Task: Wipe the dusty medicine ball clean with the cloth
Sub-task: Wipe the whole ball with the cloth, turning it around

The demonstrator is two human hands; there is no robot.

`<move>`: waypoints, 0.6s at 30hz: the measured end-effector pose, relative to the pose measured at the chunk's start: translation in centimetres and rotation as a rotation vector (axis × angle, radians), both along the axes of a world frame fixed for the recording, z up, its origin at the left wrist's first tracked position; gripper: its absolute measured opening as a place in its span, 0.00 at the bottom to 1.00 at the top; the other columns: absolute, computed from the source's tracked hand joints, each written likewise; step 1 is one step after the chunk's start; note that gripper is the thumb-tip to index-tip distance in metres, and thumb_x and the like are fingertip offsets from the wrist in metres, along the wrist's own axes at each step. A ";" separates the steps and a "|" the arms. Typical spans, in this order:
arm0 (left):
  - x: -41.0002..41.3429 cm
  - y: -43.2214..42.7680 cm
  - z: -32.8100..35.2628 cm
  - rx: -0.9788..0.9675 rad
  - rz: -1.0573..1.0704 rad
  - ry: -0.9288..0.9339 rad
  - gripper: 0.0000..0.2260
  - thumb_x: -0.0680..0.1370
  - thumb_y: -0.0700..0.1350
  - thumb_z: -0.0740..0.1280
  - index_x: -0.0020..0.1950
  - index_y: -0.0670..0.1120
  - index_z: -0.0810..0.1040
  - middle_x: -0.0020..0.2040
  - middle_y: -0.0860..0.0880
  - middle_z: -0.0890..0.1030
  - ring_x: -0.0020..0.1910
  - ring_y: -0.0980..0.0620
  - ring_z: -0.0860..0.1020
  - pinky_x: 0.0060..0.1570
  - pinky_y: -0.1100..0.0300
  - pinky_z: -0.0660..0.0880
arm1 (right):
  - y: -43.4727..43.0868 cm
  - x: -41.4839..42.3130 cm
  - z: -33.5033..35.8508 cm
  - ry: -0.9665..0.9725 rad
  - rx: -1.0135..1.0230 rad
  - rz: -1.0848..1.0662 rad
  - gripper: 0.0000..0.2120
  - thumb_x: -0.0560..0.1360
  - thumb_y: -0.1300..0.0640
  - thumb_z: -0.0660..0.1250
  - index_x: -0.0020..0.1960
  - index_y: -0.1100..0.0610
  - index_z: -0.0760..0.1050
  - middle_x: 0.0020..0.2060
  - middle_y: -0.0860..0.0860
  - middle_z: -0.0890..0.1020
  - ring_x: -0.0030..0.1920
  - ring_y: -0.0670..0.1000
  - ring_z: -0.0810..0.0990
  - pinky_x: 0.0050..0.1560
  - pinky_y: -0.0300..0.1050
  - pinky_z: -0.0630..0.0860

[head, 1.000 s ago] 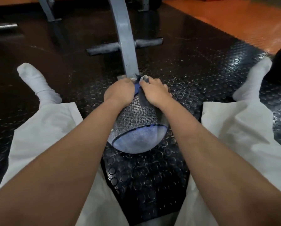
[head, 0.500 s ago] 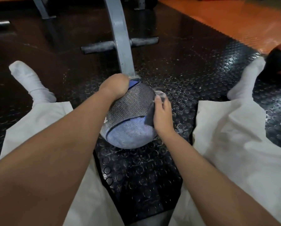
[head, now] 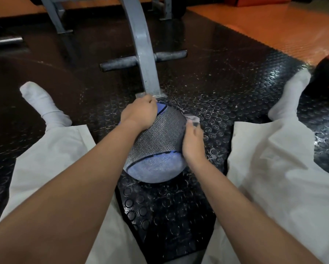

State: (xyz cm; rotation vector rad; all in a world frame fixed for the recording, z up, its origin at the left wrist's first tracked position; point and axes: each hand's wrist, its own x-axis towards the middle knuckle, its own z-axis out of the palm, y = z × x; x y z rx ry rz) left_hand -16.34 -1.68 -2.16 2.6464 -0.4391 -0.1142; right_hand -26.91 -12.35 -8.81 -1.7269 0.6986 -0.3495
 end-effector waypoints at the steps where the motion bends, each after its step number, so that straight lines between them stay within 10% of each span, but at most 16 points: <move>1: -0.1 0.0 0.0 -0.006 0.006 -0.007 0.17 0.83 0.47 0.50 0.66 0.50 0.73 0.69 0.45 0.73 0.65 0.39 0.72 0.64 0.46 0.68 | 1.2 -0.1 1.2 0.042 -0.266 0.016 0.22 0.82 0.45 0.48 0.69 0.55 0.67 0.68 0.55 0.69 0.67 0.57 0.68 0.66 0.53 0.65; 5: -0.2 -0.3 0.0 -0.045 -0.055 0.002 0.11 0.81 0.45 0.54 0.55 0.50 0.76 0.63 0.45 0.77 0.62 0.42 0.75 0.61 0.48 0.71 | 4.4 -0.1 3.8 -0.040 -0.862 0.018 0.22 0.79 0.45 0.50 0.69 0.51 0.70 0.69 0.53 0.70 0.65 0.61 0.68 0.61 0.61 0.68; 12: -2.0 0.0 -0.4 -0.150 0.022 -0.038 0.18 0.81 0.46 0.52 0.64 0.54 0.77 0.65 0.49 0.78 0.63 0.45 0.75 0.60 0.54 0.70 | -0.3 7.4 6.4 0.287 -0.475 0.391 0.23 0.81 0.50 0.46 0.71 0.59 0.65 0.68 0.60 0.70 0.65 0.63 0.70 0.66 0.57 0.67; 18: -0.4 0.2 0.5 -0.121 -0.011 -0.001 0.14 0.78 0.46 0.56 0.54 0.45 0.80 0.58 0.43 0.80 0.60 0.43 0.77 0.61 0.51 0.73 | 3.3 2.9 5.0 0.144 -0.782 0.140 0.21 0.81 0.47 0.50 0.71 0.52 0.65 0.69 0.56 0.68 0.67 0.63 0.66 0.63 0.61 0.65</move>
